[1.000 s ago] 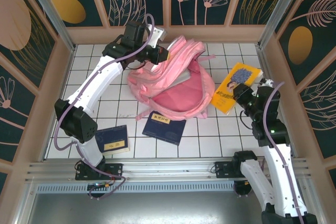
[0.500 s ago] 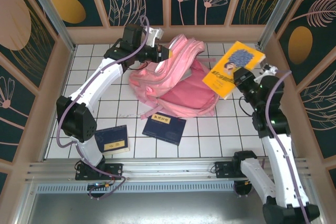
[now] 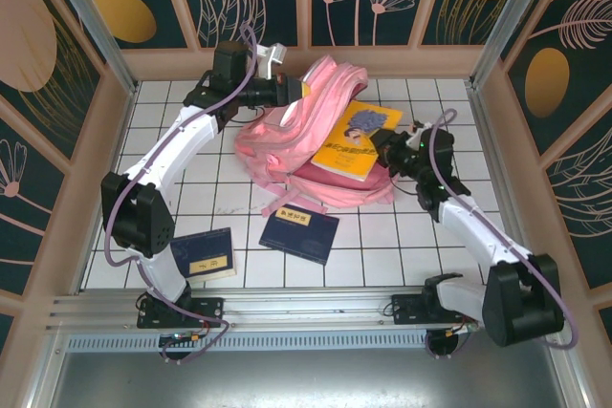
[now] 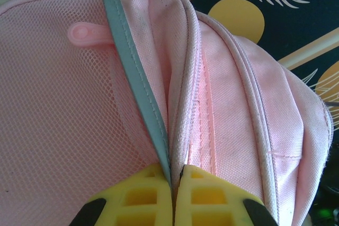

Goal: Pack the student bag

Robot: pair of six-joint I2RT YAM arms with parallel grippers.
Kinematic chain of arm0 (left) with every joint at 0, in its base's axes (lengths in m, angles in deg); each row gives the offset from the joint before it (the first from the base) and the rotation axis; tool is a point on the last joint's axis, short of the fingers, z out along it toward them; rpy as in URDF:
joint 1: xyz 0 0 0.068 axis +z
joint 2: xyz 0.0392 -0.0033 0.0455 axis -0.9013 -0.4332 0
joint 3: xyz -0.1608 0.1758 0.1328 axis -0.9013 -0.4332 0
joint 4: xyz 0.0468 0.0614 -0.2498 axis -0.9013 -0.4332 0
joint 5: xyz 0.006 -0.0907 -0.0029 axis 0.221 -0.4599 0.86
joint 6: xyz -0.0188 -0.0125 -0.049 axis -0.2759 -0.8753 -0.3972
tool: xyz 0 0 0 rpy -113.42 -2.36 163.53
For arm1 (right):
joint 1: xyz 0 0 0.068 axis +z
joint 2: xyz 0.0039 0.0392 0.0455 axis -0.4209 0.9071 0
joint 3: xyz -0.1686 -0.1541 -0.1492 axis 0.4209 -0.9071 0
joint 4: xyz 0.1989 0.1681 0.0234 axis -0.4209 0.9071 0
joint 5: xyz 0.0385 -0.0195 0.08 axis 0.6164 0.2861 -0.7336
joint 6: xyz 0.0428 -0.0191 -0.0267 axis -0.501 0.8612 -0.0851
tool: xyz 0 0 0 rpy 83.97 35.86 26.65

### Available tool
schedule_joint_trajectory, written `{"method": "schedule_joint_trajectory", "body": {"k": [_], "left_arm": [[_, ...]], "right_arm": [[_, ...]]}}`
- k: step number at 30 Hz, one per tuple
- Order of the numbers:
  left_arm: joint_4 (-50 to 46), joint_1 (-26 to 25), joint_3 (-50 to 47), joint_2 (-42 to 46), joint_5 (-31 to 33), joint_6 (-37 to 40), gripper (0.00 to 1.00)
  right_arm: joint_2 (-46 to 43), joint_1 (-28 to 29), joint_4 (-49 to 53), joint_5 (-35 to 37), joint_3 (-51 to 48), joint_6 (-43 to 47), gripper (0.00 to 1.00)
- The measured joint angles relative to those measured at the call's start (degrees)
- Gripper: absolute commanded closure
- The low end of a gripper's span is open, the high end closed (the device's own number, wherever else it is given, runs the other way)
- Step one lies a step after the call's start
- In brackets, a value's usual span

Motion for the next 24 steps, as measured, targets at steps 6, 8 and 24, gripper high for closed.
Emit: {"method": "schedule_joint_trajectory", "body": {"k": [6, 8, 24], "left_arm": [[1.6, 0.0, 0.0, -1.3, -1.7, -2.1, 1.0], [1.9, 0.0, 0.2, -1.7, -2.3, -2.5, 1.0], [2.3, 0.3, 5.3, -5.6, -0.9, -6.2, 1.0]], "right_arm": [[9.8, 5.1, -2.3, 1.5, 5.2, 0.1, 1.0], [13.0, 6.4, -2.3, 2.8, 7.6, 0.6, 1.0], [45.4, 10.5, -0.8, 5.1, 37.9, 2.1, 0.82]]}}
